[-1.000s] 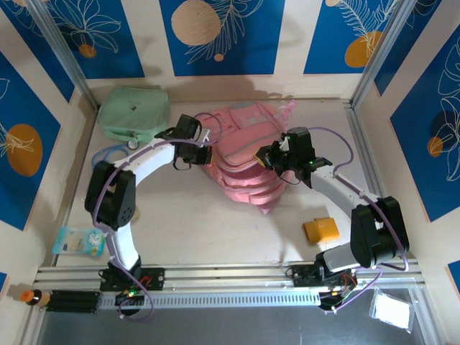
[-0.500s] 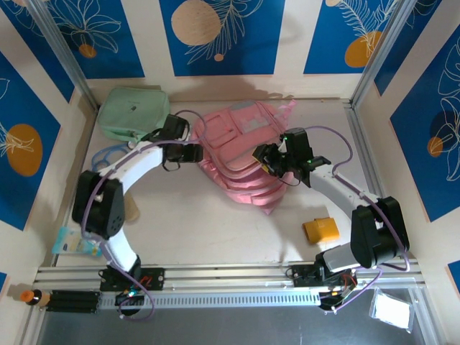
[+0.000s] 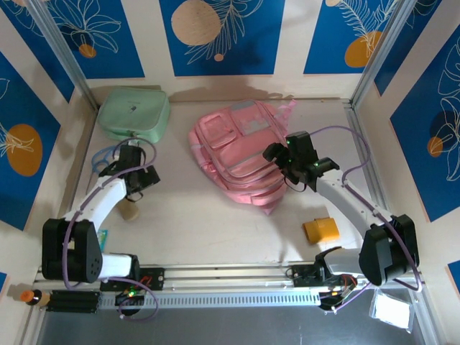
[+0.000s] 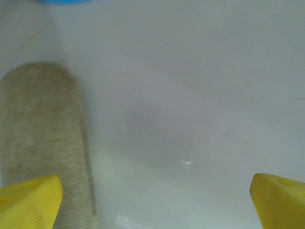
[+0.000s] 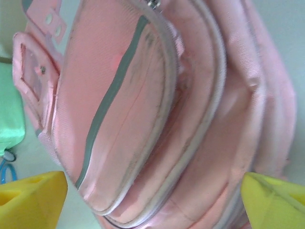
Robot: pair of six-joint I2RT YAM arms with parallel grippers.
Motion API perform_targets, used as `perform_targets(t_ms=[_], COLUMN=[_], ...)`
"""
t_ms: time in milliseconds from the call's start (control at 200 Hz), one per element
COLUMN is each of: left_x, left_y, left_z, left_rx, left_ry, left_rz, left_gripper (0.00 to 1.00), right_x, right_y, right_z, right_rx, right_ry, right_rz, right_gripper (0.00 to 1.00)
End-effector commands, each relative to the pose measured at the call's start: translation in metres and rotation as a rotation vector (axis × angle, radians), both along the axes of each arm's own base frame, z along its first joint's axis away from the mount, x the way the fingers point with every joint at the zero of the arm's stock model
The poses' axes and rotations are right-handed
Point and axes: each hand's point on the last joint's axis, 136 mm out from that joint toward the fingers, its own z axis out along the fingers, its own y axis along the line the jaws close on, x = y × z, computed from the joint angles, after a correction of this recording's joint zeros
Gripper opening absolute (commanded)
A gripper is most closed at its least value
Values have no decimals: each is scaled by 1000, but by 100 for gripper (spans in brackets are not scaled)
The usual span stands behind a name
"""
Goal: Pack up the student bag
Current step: Pick up the glasses case from the middle-left of the table.
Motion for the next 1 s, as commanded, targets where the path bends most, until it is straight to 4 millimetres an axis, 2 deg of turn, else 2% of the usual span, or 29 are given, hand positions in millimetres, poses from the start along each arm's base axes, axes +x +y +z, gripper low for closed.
perform_targets(t_ms=[0, 90, 225, 550, 745, 895, 990], left_x=[-13, -15, -5, -4, -2, 2, 2], left_y=[20, 38, 41, 65, 64, 63, 62], left_z=[-5, -13, -27, -38, -52, -54, -56], left_rx=[-32, -53, -221, -84, -98, -105, -113], left_ry=[20, 39, 43, 211, 261, 268, 275], left_rz=[106, 147, 155, 101, 84, 82, 77], left_gripper=[100, 100, 99, 89, 81, 77, 70], right_x=[-5, -6, -6, -7, -8, -8, -9], right_y=[-14, -14, -9, 0, 5, 5, 4], right_z=[4, 7, 10, 16, 19, 21, 22], right_rx=[-91, -100, -89, -102, -114, -117, -119], right_ry=[-13, -30, -44, -79, -93, -91, -93], right_rz=[-25, -19, -1, 32, 45, 47, 43], right_gripper=[96, 97, 97, 95, 95, 94, 94])
